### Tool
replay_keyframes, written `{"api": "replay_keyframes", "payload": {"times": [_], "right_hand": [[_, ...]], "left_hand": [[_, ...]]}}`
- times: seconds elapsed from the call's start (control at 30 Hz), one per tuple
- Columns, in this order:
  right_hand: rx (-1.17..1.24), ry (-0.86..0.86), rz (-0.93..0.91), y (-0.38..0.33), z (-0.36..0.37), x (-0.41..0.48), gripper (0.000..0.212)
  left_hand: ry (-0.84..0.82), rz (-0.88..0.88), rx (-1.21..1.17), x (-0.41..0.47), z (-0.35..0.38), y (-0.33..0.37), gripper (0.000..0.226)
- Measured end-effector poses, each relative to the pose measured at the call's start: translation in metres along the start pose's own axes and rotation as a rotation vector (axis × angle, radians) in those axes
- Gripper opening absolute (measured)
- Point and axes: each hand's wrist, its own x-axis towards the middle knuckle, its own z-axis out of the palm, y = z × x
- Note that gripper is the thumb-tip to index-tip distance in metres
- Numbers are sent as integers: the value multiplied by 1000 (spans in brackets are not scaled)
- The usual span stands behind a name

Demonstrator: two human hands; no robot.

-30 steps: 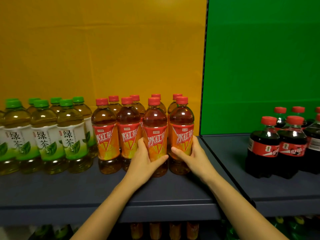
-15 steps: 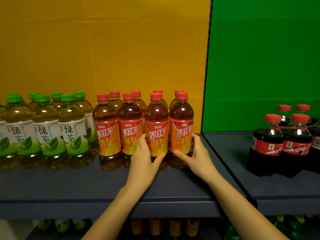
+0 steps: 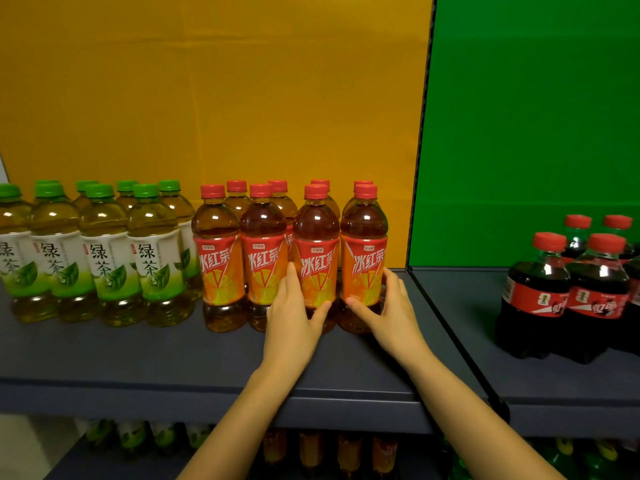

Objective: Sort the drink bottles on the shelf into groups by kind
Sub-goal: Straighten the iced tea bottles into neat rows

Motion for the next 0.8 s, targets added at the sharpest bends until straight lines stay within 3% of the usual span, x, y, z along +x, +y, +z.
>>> {"api": "replay_keyframes", "payload": {"times": [0.27, 0.4, 0.5, 0.6, 0.7, 0.8], "right_hand": [[29, -12, -20, 2, 2, -1, 79], [36, -11, 2, 0, 3, -2, 90], [72, -12, 15, -5, 1, -1, 101], [126, -54, 73, -9, -2, 5, 115], [182, -82, 156, -10, -1, 9, 137], [251, -103, 154, -7, 5, 13, 136]], "left_hand": [[92, -38, 20, -2, -3, 4, 92], [100, 50, 197, -11, -13, 6, 73], [241, 167, 305, -12, -34, -2, 66], [378, 150, 219, -5, -64, -26, 79], [289, -13, 52, 8, -87, -57, 99], [100, -180, -133, 20, -94, -79, 115]]}}
